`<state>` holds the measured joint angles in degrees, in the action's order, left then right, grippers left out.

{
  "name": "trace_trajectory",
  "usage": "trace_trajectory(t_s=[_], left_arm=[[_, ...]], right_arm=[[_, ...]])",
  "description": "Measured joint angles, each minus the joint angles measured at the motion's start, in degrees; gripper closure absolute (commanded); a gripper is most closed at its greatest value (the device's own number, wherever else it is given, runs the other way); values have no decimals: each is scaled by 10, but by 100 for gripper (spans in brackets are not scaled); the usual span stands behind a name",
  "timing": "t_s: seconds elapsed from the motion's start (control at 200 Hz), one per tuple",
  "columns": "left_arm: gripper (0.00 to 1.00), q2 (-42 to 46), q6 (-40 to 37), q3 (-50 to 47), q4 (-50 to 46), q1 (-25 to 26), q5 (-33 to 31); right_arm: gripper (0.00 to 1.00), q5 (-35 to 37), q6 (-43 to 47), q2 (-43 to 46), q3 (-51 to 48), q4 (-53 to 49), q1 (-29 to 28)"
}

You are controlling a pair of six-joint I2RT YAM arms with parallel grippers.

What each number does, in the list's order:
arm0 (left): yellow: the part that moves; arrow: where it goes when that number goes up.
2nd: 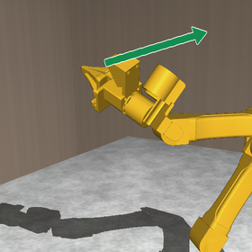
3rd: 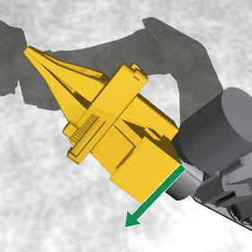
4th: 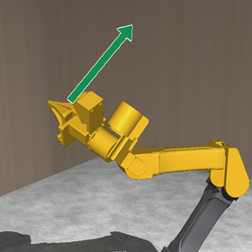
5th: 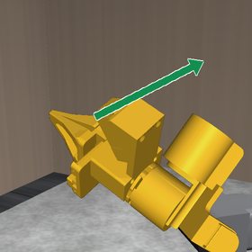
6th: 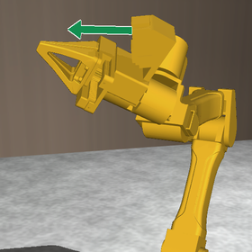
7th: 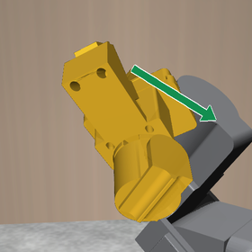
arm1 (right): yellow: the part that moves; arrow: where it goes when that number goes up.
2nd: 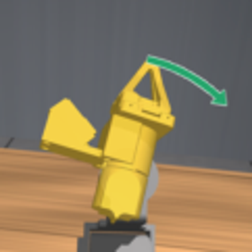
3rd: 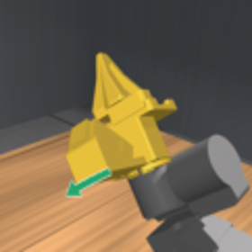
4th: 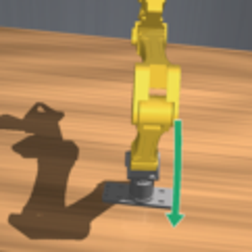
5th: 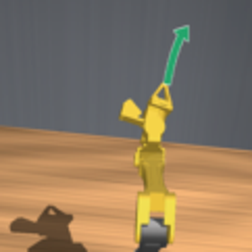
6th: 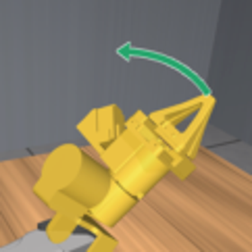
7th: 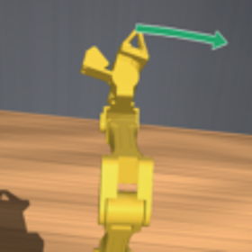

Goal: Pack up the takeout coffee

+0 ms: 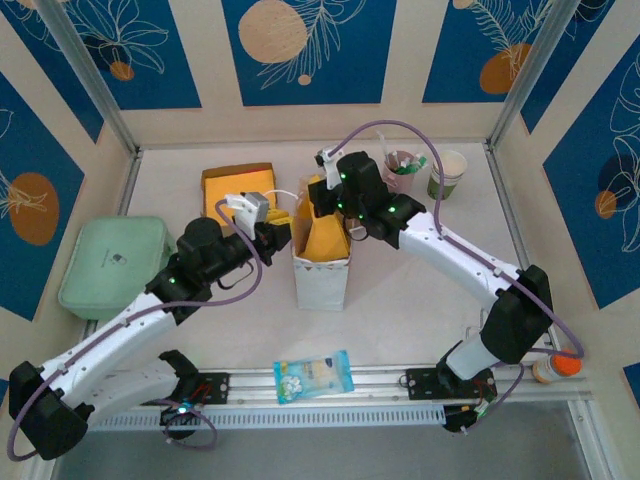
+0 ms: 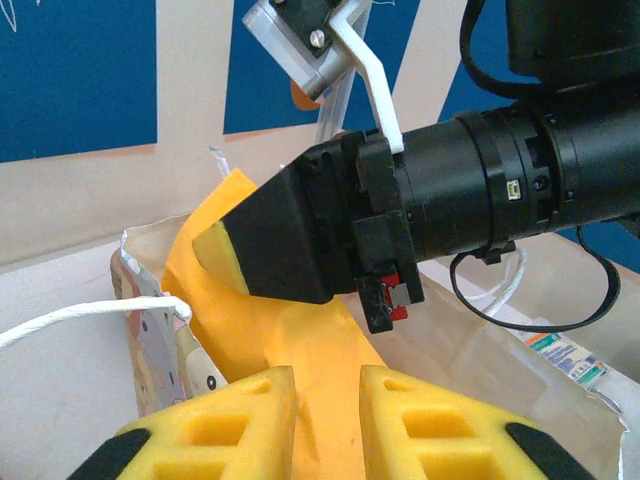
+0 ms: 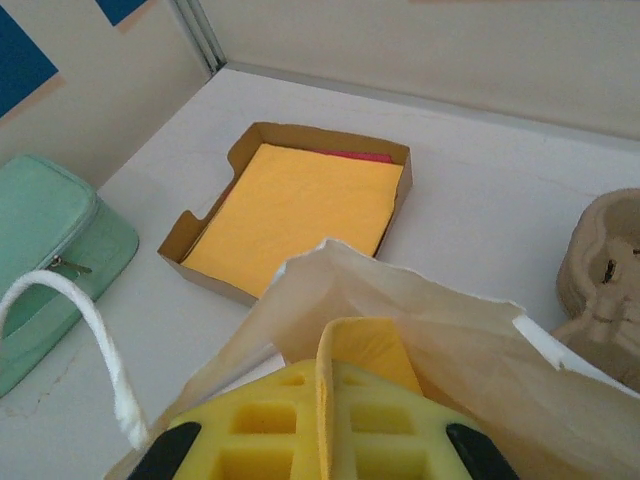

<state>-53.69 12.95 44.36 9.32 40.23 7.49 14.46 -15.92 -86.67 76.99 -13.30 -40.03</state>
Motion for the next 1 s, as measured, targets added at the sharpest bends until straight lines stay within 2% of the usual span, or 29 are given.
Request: trace_trajectory(t_s=[0.29, 0.615, 1.001], left_arm=[[76, 4, 0, -2, -4, 0, -2], [75, 7, 0, -3, -9, 1, -6], [75, 19, 0, -3, -10, 2, -8]], right_arm=[[94, 12, -6, 0, -1, -11, 0], [72, 19, -15, 0, 2, -36, 0], [56, 19, -8, 0, 53, -73, -10]])
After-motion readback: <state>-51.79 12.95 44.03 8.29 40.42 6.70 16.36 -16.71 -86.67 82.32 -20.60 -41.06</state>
